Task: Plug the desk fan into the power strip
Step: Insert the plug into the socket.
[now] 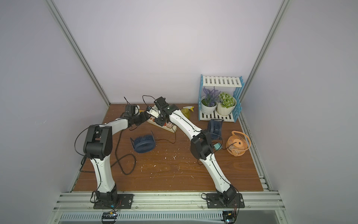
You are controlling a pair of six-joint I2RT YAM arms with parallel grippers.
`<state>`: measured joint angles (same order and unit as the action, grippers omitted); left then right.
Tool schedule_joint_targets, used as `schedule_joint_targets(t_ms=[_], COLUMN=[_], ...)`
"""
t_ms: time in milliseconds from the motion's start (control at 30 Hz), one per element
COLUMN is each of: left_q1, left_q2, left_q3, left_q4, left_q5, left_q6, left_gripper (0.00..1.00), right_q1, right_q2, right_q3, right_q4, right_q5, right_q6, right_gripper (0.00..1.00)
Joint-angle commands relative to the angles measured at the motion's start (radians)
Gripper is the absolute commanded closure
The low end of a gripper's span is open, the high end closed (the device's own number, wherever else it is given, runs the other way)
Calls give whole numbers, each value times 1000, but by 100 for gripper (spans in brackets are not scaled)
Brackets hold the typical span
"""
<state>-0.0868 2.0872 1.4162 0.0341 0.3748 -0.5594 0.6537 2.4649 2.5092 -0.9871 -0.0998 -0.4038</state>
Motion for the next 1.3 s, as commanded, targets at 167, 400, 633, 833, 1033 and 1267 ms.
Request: schedule_joint_targets(t_ms=[167, 400, 633, 833, 1033, 1267], left_q1=[9, 3, -46, -100, -102, -104], left_q2=[81, 131, 108, 69, 70, 77], left_q3=[97, 127, 51, -42, -87, -75], left_q4=[-24, 6, 110, 209, 268, 209], left_q5=[48, 147, 252, 273, 259, 232], left_q6=[110, 114, 110, 84, 39, 74], left_gripper=[17, 17, 21, 22, 30, 41], right_q1=[-31, -53, -77, -84, -101, -109], right_q2=[44, 61, 30, -63, -124, -132], right_q3=[75, 72, 20, -134, -235, -236], right_q4=[-100, -135, -204, -214, -134, -90], right_q5=[36, 61, 112, 106, 71, -10], right_q6=[-39, -48, -67, -82, -36, -56], right_gripper=[100, 100, 100, 100, 100, 100])
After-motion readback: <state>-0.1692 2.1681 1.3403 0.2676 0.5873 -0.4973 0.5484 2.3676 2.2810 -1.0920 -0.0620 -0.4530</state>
